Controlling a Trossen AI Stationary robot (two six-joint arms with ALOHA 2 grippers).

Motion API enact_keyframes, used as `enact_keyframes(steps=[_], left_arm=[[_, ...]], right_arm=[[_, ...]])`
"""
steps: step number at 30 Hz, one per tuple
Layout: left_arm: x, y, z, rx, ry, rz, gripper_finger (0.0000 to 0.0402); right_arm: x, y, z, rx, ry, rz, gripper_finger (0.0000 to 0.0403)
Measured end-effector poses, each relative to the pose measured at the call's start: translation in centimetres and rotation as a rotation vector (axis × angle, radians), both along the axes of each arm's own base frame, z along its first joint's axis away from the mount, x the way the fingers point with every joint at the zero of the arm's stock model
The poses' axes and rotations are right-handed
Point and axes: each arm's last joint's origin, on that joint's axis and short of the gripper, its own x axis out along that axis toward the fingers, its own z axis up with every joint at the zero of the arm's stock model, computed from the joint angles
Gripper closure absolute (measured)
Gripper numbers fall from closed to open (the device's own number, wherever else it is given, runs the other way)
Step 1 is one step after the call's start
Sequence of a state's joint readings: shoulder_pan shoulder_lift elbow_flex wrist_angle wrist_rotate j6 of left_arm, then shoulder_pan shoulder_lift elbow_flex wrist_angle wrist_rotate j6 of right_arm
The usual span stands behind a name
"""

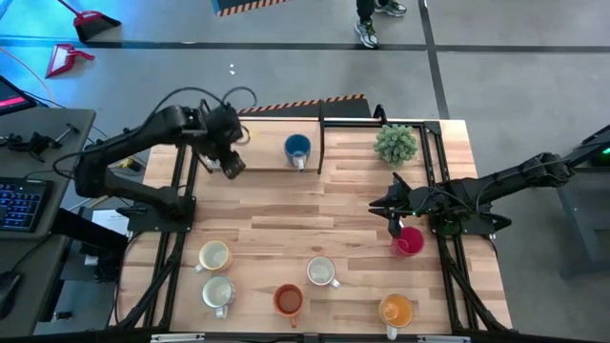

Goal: Place coffee mugs
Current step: Put the orange patterned mug on the shelf

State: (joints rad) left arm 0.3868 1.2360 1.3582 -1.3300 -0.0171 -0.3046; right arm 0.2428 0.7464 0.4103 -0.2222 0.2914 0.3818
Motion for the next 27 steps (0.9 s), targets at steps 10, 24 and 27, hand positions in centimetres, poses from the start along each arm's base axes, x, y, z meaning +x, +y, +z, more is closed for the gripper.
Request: enact_keyframes(steps=[10, 24, 27], left_arm=[[5.6, -6.5, -2.3, -0.01, -0.171, -0.134, 0.0268], [8.3, -18.0, -6.3, 0.021, -0.131, -0.378, 0.0268], [6.9, -19.3, -5.9, 0.046, -0.113, -0.392, 0.0268]], right_arm=[[0.0, 0.0, 0.1, 0.014, -0.013, -0.023, 0.0336], [0.4, 0.3, 0.9, -0.011, -0.088, 0.095, 0.0336], [0.4, 0.3, 0.9, -0.026, -0.088, 0.098, 0.0336]])
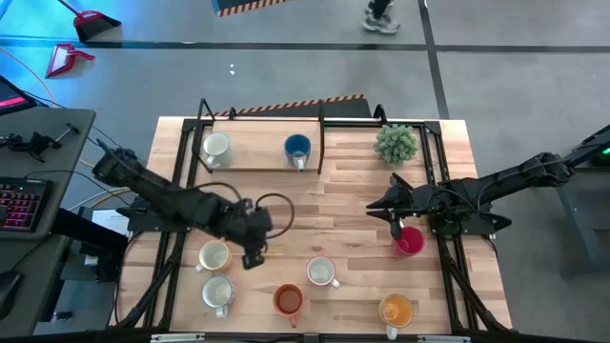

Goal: Place coffee mugs
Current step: Put the orange patterned mug on the shelf

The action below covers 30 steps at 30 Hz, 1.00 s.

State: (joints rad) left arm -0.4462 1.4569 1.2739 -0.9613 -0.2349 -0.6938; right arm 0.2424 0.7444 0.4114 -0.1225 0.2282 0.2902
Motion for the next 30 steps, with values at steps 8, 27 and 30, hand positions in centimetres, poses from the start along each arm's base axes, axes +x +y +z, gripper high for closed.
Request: enact_keyframes(steps=[8, 27, 30], left_arm=[[-4.8, -2.1, 2.3, 0.083, -0.08, 0.024, 0.0268], [-8.2, -1.0, 1.5, -0.011, 0.412, -0.138, 0.0268], [-7.8, -0.5, 1.5, -0.018, 0.403, -0.092, 0.0268]], right_arm=[[0.2, 0.0, 0.3, 0.058, -0.039, -0.021, 0.0336], [0.4, -0.1, 0.9, 0.137, -0.108, -0.113, 0.0295], [0.4, -0.2, 0.9, 0.187, -0.111, -0.146, 0.0295]])
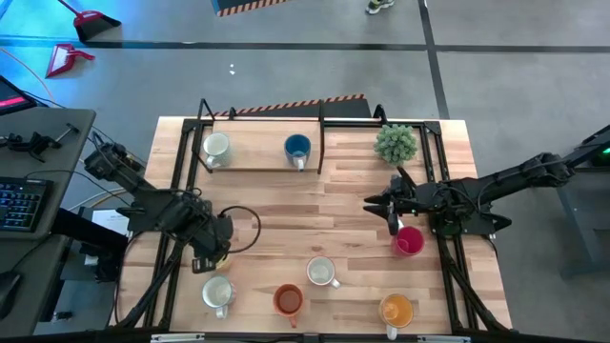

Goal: Place coffee mugs
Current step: Put the orange patterned mug on the shelf

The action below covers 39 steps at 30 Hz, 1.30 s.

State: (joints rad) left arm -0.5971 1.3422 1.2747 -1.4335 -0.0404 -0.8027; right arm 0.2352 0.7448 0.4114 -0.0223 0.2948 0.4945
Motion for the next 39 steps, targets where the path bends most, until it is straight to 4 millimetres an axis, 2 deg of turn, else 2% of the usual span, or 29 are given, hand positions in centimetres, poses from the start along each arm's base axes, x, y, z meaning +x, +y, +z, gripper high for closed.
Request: enact_keyframes(steps=[3, 7, 10, 20, 31, 39], left_arm=[[0.6, 0.6, -0.3, 0.022, -0.031, 0.002, 0.0266], [1.4, 1.3, -2.6, -0.002, -0.013, 0.006, 0.0264], [1.1, 1.6, -3.8, -0.002, 0.041, 0.003, 0.0264], [1.1, 1.3, -4.6, -0.032, 0.046, -0.01, 0.0265], [0.1, 1.2, -7.6, -0.05, 0.128, -0.035, 0.0265], [0.0, 1.3, -9.7, -0.055, 0.115, -0.018, 0.0265]], right_arm=[[0.0, -0.1, 0.0, -0.014, 0.003, -0.017, 0.0295], [-0.1, -0.1, -0.1, -0.033, 0.015, -0.018, 0.0295], [-0.1, -0.1, -0.2, -0.036, 0.022, -0.017, 0.0295], [-0.2, -0.1, -0.5, -0.04, 0.052, 0.007, 0.0295], [-0.2, 0.0, -0.5, -0.041, 0.055, 0.012, 0.0295], [-0.2, 0.0, -0.5, -0.038, 0.056, 0.021, 0.0295]])
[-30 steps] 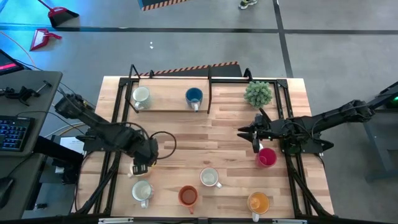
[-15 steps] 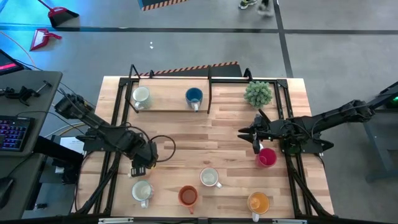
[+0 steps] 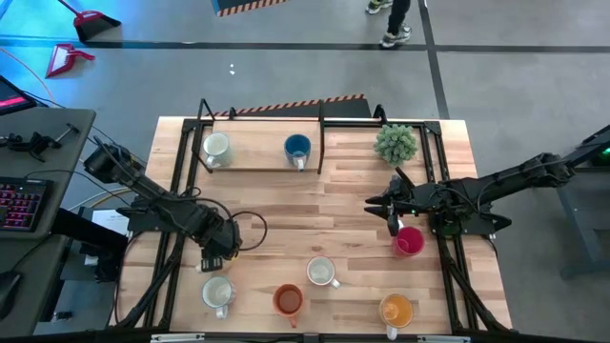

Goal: Place coffee mugs
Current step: Put the orange patterned mug on the shelf

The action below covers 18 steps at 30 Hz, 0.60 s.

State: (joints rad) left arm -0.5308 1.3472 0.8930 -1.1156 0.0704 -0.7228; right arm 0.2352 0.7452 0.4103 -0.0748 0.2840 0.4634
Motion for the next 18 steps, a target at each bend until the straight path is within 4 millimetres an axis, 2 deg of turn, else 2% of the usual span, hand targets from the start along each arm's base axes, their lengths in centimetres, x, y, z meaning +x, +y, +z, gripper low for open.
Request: enact_keyframes(steps=[8, 10, 14, 18], left_arm=[[-0.3, 0.3, -1.9, 0.009, -0.018, 0.021, 0.0274], [-0.5, 0.6, -2.3, 0.033, -0.005, 0.043, 0.0295], [-0.4, 1.1, -2.5, 0.064, -0.01, 0.087, 0.0383], [0.0, 1.7, -2.5, 0.052, -0.014, 0.092, 0.0393]], right_arm=[[0.0, 0.0, 0.0, 0.002, -0.001, -0.001, 0.0295], [0.0, 0.0, 0.0, 0.003, -0.001, -0.001, 0.0295], [0.0, 0.0, 0.0, 0.003, -0.001, -0.001, 0.0295], [0.0, 0.0, 0.0, 0.002, -0.001, -0.001, 0.0295]])
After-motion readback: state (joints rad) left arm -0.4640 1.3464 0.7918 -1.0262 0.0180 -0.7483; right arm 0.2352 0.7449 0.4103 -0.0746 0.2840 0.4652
